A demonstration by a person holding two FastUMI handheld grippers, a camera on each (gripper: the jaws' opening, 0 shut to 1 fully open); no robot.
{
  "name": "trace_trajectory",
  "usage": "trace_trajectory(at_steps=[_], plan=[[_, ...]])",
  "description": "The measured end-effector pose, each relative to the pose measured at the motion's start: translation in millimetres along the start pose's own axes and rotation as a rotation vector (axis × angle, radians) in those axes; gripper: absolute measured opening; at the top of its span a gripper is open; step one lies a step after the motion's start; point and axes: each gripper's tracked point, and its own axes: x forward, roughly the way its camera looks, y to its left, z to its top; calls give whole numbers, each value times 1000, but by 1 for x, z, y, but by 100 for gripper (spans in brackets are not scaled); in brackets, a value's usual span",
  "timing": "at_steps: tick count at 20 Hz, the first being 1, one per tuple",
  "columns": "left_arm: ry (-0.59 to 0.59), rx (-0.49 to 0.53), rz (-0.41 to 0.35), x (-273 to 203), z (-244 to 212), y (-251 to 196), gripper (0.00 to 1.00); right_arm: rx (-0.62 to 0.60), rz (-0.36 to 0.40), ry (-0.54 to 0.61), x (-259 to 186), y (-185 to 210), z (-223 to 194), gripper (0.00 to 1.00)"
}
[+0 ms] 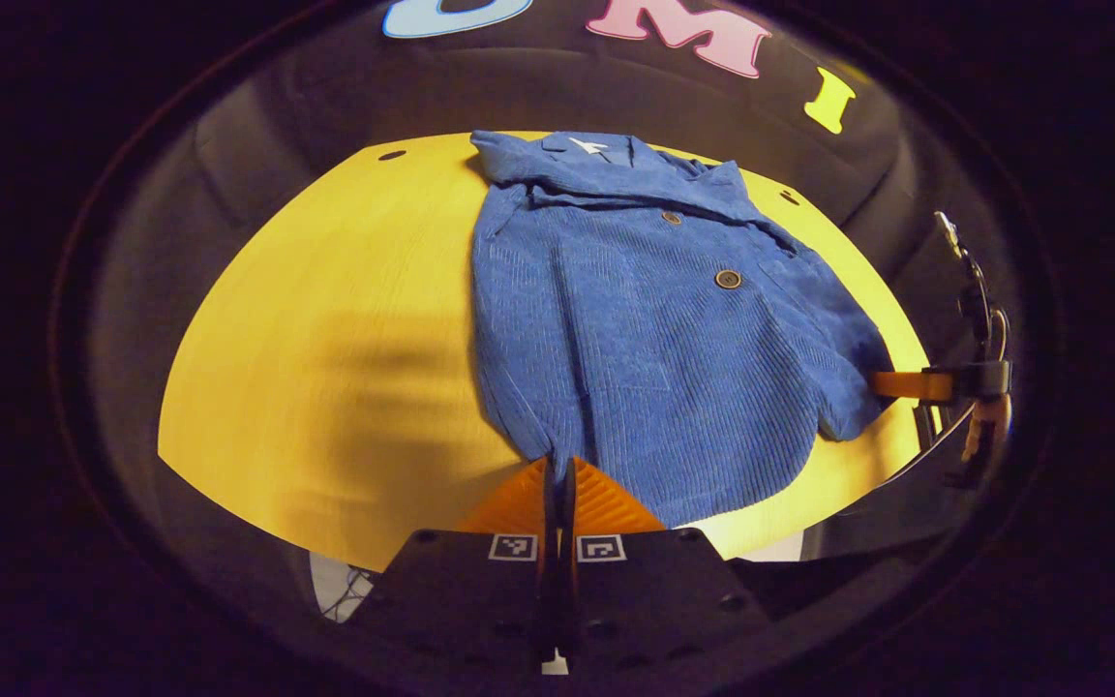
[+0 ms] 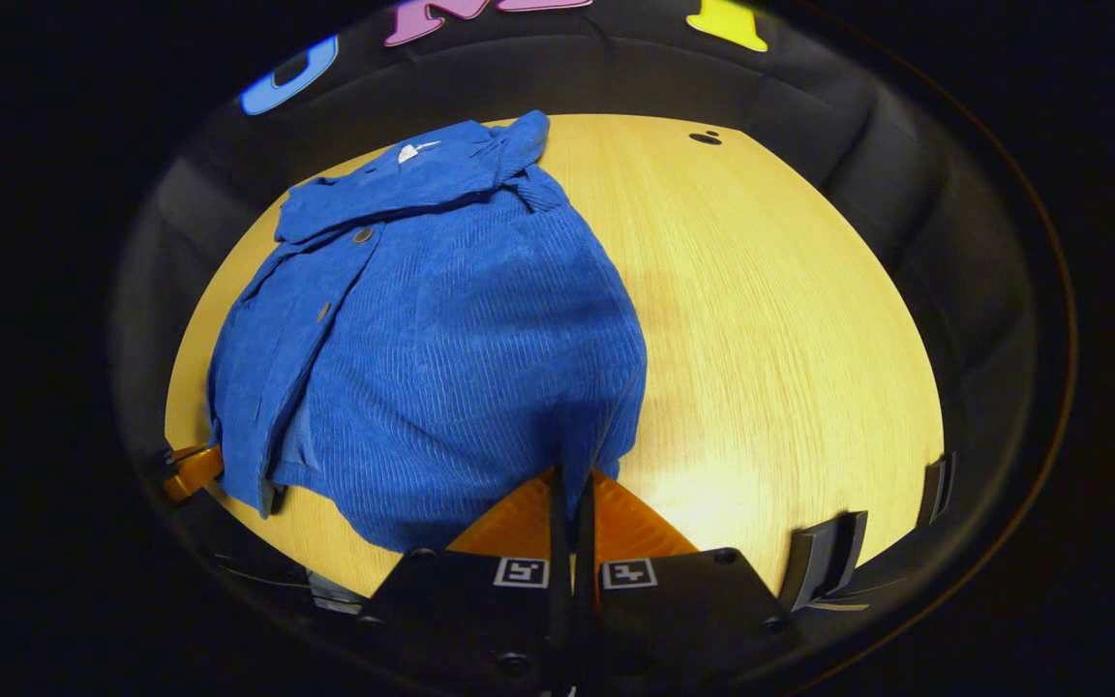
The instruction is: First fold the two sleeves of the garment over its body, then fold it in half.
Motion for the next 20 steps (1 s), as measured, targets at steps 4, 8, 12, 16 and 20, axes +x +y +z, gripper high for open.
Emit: trace_trajectory(at_steps=[4, 8, 12, 16, 20], plan=[[-29, -74, -16, -15, 13, -4, 0, 31, 62, -6, -14, 31, 5, 5], [-114, -110, -65, -50, 69, -16, 0, 19, 173, -83, -45, 71, 62, 5], [-206, -96, -98, -67, 166, -21, 0, 40, 294, -175, -60, 109, 163, 5], [-307, -75, -95, -65, 276, -10, 0, 50, 331, -285, -47, 118, 279, 5], [-405, -52, -50, -32, 390, 16, 0, 10, 294, -386, -10, 108, 380, 4]])
